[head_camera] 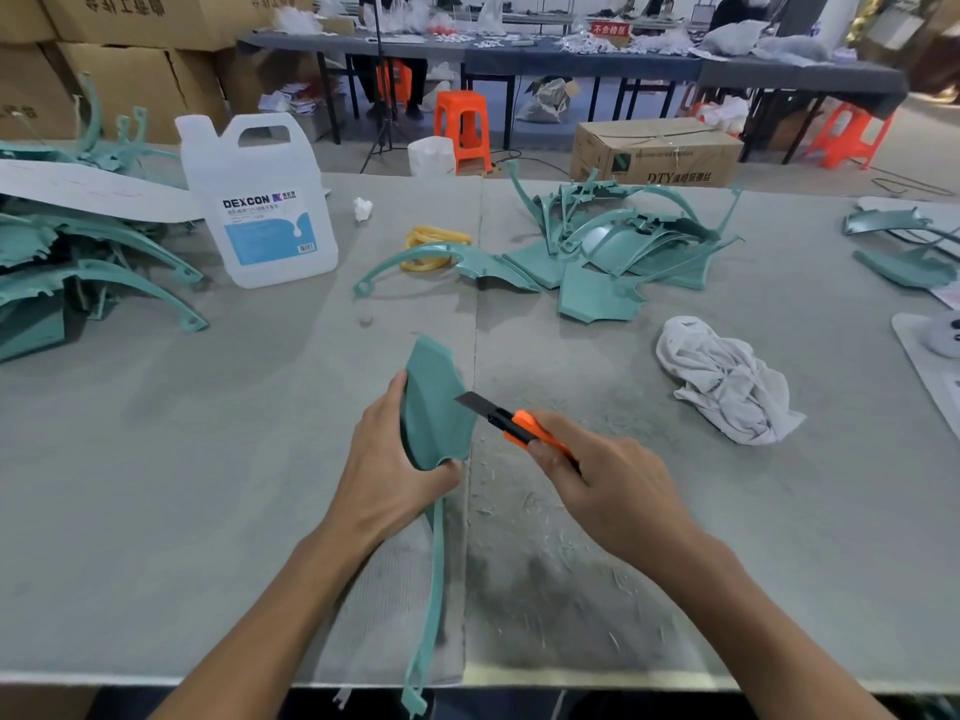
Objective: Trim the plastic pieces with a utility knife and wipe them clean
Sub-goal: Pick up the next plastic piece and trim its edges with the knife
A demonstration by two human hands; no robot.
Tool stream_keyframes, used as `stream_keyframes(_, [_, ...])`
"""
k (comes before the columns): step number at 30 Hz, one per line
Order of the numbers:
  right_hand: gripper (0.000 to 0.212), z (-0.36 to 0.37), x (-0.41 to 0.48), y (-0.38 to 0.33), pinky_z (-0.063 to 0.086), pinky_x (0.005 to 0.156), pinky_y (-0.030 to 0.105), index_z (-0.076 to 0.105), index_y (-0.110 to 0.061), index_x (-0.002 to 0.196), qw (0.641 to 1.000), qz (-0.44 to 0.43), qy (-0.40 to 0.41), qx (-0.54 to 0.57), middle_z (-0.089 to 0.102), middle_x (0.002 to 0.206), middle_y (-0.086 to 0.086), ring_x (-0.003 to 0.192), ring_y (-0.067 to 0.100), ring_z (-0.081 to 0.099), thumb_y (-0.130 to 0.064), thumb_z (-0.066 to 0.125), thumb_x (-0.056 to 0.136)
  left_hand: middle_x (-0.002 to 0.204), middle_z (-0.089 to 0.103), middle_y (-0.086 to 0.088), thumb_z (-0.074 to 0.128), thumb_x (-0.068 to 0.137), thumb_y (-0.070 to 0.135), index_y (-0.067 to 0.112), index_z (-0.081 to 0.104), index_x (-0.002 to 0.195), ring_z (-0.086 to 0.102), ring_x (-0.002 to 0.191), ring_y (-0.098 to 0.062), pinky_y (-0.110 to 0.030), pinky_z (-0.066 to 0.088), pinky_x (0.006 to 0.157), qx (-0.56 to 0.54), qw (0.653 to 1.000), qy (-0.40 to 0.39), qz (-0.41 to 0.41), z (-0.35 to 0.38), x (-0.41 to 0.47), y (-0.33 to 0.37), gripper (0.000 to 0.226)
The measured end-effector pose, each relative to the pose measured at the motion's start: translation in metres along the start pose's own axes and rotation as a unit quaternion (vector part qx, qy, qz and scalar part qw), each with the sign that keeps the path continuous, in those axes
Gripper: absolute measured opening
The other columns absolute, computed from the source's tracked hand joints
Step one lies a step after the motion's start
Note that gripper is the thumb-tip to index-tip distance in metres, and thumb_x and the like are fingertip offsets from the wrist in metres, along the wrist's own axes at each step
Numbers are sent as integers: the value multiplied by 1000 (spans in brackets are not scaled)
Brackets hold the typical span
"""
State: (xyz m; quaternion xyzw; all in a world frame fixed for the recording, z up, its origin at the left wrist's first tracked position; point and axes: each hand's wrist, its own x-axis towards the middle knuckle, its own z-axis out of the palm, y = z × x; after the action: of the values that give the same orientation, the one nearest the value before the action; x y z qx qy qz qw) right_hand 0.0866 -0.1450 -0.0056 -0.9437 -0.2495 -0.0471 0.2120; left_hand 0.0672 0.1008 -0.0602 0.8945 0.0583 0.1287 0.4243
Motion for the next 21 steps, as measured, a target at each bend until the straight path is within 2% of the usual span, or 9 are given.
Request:
stream_keyframes(4, [35,-6,-1,-5,35,51,33,38,-48,136,998,-5,15,-64,48,64,-12,57,13,49,-56,29,103,130,45,13,73,61,53,41,19,151,44,118,-13,-36,46,92,1,1000,2,10,0,0,2,106])
stream_keyframes(7, [34,-15,8,5,40,56,36,37,-48,137,995,48,34,-76,55,71,-10,67,24,59,-55,30,104,134,44,14,74,60,51,45,17,152,45,120,-12,-34,46,93,-25,1000,-1,5,-3,-3,1,108])
stream_keyframes(9, [31,-22,14,14,45,57,38,41,-49,134,999,50,15,-13,58,70,-9,63,18,59,-54,34,104,140,40,20,74,62,53,48,12,153,45,122,-8,-32,45,94,-36,999,-3,2,-4,-6,0,110])
stream_keyframes(11, [24,-23,19,16,50,58,41,46,-52,126,995,18,-36,90,62,71,-5,59,13,59,-52,40,103,145,34,25,72,66,57,50,8,154,43,127,-4,-30,42,97,-50,999,-8,4,-6,-7,1,109])
stream_keyframes(14, [16,-11,22,14,55,67,43,51,-50,119,980,-20,-100,173,65,79,-8,63,10,60,-48,44,105,158,30,21,67,73,64,47,3,156,38,140,-4,-36,41,110,-79,997,-14,24,-6,-10,2,106])
stream_keyframes(17, [17,3,23,7,54,63,35,54,-51,119,961,-45,-115,249,65,80,-9,63,5,58,-45,45,106,161,28,18,65,76,67,50,-3,155,36,144,-5,-43,41,113,-106,994,-18,29,-6,-13,4,106])
stream_keyframes(19, [18,9,22,2,50,60,24,55,-50,120,949,-60,-116,286,65,80,-9,63,3,58,-45,45,106,157,31,22,66,73,69,56,-5,152,39,140,-1,-35,44,109,-117,993,-16,25,-6,-14,6,107])
stream_keyframes(21, [19,12,21,-3,49,60,20,55,-50,122,944,-73,-114,302,65,79,-10,64,2,59,-46,45,106,145,34,41,66,71,71,59,-5,151,40,131,15,-13,42,99,-126,992,-7,21,-7,-15,6,107])
